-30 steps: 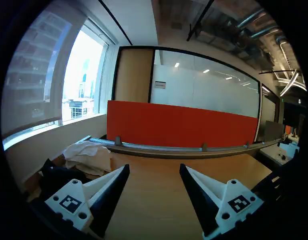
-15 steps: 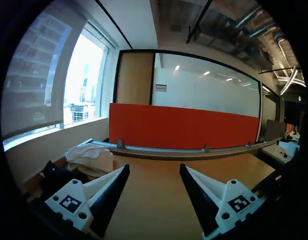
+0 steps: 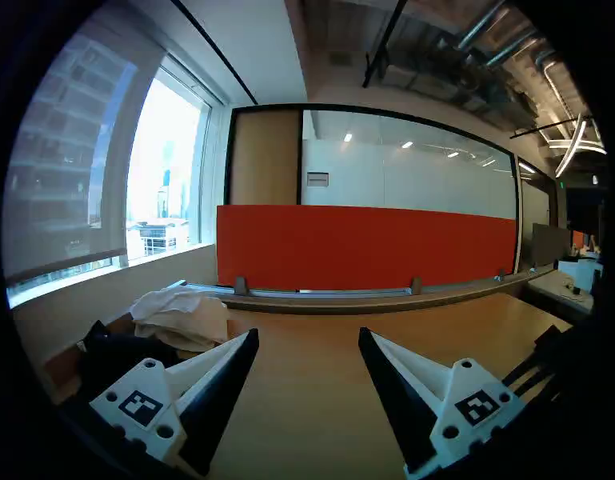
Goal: Fold towel
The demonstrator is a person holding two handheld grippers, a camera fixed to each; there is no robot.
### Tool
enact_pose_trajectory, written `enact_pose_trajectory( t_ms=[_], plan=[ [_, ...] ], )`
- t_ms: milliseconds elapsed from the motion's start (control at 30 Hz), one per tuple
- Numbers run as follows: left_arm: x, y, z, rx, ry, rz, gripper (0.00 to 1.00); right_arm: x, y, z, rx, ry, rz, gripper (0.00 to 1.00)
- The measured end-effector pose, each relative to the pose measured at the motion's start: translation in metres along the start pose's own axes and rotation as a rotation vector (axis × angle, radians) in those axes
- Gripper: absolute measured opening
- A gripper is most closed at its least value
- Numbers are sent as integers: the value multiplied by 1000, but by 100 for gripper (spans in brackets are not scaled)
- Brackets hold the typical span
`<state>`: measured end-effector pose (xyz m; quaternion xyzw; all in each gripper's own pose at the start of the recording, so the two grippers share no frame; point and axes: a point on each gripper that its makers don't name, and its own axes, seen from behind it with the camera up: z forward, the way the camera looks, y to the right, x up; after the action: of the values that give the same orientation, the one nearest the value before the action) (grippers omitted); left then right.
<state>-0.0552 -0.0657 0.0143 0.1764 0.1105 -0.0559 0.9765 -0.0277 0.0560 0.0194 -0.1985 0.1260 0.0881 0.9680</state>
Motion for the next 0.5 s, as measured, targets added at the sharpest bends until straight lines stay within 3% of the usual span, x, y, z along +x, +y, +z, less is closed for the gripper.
enact_pose_trajectory(
  t_ms=[267,500],
  plan=[
    [-24,3,1,11,20,24,93,-12,-4,-5,12,-6,-1,94],
    [-43,-4,0,23,45,23,92,-21,-8,-5,21,-15,-22,94]
  ],
)
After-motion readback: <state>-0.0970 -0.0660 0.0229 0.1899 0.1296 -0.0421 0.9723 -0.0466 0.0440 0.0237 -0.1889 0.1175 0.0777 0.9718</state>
